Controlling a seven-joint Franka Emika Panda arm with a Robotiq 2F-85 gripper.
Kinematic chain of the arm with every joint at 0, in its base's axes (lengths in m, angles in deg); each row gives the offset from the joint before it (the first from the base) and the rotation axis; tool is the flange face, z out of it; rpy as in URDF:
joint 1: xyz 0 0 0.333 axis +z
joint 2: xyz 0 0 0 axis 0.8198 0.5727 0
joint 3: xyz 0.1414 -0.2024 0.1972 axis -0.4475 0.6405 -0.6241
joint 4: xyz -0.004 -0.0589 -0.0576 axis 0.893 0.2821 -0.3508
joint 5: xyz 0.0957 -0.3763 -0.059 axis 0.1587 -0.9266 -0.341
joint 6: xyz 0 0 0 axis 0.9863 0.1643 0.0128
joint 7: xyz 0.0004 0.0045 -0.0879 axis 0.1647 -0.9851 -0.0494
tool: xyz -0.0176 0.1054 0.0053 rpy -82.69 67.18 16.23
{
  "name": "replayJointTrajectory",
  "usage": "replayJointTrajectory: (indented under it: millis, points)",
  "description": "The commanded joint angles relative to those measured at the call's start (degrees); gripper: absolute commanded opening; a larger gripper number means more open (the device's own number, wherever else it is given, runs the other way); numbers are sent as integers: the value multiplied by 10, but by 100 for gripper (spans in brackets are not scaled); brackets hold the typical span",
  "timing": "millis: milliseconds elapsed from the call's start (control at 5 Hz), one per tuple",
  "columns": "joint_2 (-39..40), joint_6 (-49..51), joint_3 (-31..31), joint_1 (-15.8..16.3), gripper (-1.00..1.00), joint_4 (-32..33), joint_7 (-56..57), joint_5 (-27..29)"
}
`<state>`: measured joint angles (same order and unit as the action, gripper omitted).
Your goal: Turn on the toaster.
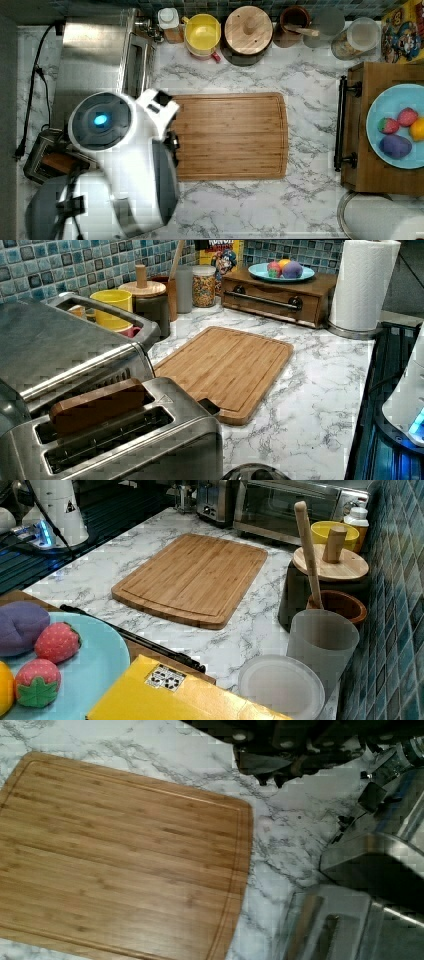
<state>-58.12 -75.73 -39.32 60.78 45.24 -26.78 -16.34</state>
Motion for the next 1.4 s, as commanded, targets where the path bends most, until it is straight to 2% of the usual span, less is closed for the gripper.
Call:
replayJointTrajectory:
  millis: [200, 400, 800, 1000, 1200, 1400]
  points:
    - [-80, -64, -54, 17, -100, 135, -169, 60]
    - [-87, -63, -79, 14, -100, 148, -198, 84]
    - [-118, -166, -124, 27, -100, 204, -349, 155]
    - [-125, -219, -159, 21, -100, 236, -450, 170]
    - [-116, -228, -164, 18, -100, 258, -511, 173]
    - [-153, -259, -169, 17, -100, 304, -558, 185]
